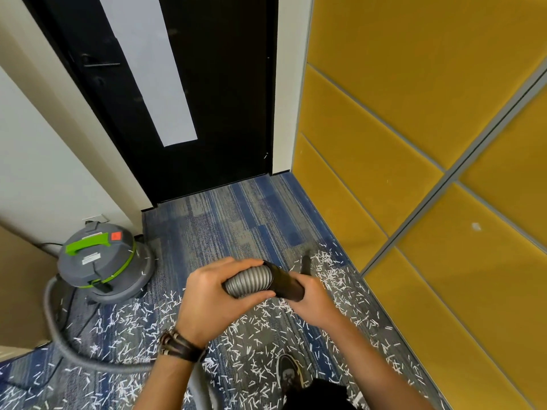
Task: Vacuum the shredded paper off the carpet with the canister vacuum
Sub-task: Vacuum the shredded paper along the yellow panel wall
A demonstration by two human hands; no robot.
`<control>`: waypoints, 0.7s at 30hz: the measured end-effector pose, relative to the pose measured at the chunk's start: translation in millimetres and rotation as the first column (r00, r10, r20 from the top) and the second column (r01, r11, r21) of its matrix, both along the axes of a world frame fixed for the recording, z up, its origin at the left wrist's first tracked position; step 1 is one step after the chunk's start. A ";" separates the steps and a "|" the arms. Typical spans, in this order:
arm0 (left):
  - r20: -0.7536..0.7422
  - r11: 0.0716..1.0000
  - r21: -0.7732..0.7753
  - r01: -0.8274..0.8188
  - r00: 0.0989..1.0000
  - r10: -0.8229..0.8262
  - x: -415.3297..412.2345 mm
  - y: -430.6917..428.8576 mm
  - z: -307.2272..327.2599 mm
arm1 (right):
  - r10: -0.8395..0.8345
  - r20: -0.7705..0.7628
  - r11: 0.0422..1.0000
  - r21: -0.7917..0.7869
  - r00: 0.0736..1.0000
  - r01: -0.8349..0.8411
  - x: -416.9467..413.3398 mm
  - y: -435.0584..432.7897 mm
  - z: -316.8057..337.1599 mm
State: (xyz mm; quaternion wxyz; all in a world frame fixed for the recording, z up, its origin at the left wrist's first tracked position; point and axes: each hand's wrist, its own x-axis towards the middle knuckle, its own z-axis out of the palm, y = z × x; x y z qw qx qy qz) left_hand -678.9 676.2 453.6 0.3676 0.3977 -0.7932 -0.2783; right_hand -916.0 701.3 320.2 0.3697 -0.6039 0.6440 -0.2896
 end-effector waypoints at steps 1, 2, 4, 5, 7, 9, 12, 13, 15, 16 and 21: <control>-0.008 1.000 -0.014 0.006 1.000 -0.007 0.0 0.7 1.5 | 0.005 0.007 1.000 -0.001 1.000 -0.005 0.3 1.3 0.8; -0.013 1.000 -0.029 0.009 1.000 -0.009 -0.5 1.2 3.4 | 0.000 0.013 1.000 -0.004 1.000 0.000 0.4 1.9 1.8; -0.025 0.999 -0.052 -0.003 1.000 0.001 -2.8 1.4 7.9 | -0.011 0.035 1.000 -0.023 0.999 0.012 -0.8 0.9 4.8; -0.034 0.998 -0.061 -0.010 0.999 0.008 -4.9 0.3 9.0 | -0.021 0.037 0.999 -0.047 0.999 0.022 -2.6 -0.7 5.3; -0.045 0.998 -0.066 -0.009 0.999 0.006 -9.2 -2.7 9.9 | -0.036 0.028 0.997 -0.072 0.999 0.038 -7.0 -4.6 6.5; -0.049 0.999 -0.050 0.010 0.999 -0.012 -13.3 -7.0 7.6 | -0.043 0.006 0.996 -0.079 0.999 0.044 -13.1 -8.6 7.5; -0.010 1.000 -0.001 0.009 1.000 -0.009 -21.5 -17.9 -3.3 | -0.039 -0.035 0.996 -0.078 0.999 0.037 -26.3 -20.2 5.6; 0.014 1.000 0.012 0.002 1.000 -0.003 -25.5 -22.3 -7.9 | -0.037 -0.042 0.998 -0.061 0.998 0.035 -31.1 -24.9 3.8; 0.044 0.999 0.036 0.004 0.999 -0.006 -33.2 -30.5 -16.4 | -0.038 -0.047 0.999 -0.022 0.998 0.037 -38.4 -31.0 -1.9; 0.048 0.999 0.047 0.015 0.999 -0.018 -36.9 -34.0 -19.8 | -0.044 -0.048 0.999 -0.013 0.998 0.043 -41.4 -31.8 -5.6; 0.012 0.987 0.099 0.125 0.992 -0.126 -50.5 -42.2 -28.4 | -0.096 -0.049 0.995 -0.033 0.994 0.095 -51.8 -19.5 -22.3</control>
